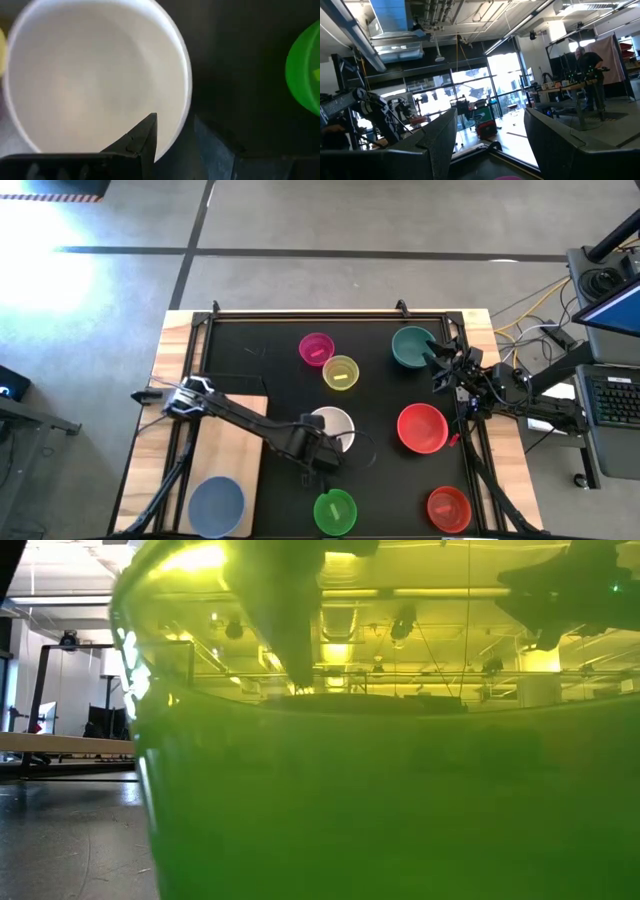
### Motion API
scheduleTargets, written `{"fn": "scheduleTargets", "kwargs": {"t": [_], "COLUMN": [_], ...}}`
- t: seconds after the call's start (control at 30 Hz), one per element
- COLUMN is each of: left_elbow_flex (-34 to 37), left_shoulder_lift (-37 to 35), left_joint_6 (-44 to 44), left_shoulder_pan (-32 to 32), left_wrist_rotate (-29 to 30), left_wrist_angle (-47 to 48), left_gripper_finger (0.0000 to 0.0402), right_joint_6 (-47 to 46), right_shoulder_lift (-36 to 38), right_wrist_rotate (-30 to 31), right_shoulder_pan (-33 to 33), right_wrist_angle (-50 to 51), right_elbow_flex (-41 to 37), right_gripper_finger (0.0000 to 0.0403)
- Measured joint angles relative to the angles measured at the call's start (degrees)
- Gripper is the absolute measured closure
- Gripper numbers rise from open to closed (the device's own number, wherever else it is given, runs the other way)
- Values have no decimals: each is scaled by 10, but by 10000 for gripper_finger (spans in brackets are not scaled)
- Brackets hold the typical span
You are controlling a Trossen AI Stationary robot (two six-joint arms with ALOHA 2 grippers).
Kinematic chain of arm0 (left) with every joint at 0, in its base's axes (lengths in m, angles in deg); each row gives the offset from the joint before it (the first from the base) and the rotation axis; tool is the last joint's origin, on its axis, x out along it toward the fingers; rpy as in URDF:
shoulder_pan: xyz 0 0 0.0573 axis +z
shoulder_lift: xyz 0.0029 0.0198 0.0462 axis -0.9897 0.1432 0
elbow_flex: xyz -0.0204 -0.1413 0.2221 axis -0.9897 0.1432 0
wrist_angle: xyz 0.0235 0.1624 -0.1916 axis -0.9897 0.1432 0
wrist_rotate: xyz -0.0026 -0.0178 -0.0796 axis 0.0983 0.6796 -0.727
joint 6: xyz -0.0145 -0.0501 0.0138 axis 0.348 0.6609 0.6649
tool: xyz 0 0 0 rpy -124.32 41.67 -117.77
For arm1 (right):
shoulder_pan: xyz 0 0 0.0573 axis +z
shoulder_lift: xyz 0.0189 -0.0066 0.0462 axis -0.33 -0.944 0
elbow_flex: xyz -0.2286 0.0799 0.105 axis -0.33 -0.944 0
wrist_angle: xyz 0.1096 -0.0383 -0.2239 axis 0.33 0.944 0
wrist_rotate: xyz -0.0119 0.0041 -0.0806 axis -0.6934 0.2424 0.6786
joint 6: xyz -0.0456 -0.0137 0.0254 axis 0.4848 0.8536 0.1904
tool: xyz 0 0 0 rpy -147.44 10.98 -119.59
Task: Place and stack bowls onto a shelf
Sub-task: Stack the white bowl on top of the blue bowl on the shelf
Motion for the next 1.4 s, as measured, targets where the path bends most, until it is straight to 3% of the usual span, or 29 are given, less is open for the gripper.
{"fn": "scheduleTargets", "kwargs": {"t": [0.4, 0.67, 0.9, 1.2, 1.4], "left_elbow_flex": [0, 0, -2, -129, -219], "left_shoulder_lift": [46, 47, 44, 41, 41], "left_joint_6": [-4, -1, -2, 11, 133], "left_shoulder_pan": [1, 3, 4, -7, -14], "left_wrist_rotate": [-9, -7, -8, 8, 7], "left_wrist_angle": [1, 0, -21, 49, 165], "left_gripper_finger": [293, 393, 400, 401, 401], "right_joint_6": [0, 0, 0, 0, 0], "right_shoulder_lift": [0, 0, 0, 0, 0], "right_wrist_rotate": [0, 0, 0, 0, 0], "right_shoulder_pan": [0, 0, 0, 0, 0], "right_wrist_angle": [0, 0, 0, 0, 0], "right_elbow_flex": [0, 0, 0, 0, 0], "right_gripper_finger": [183, 183, 183, 183, 183]}}
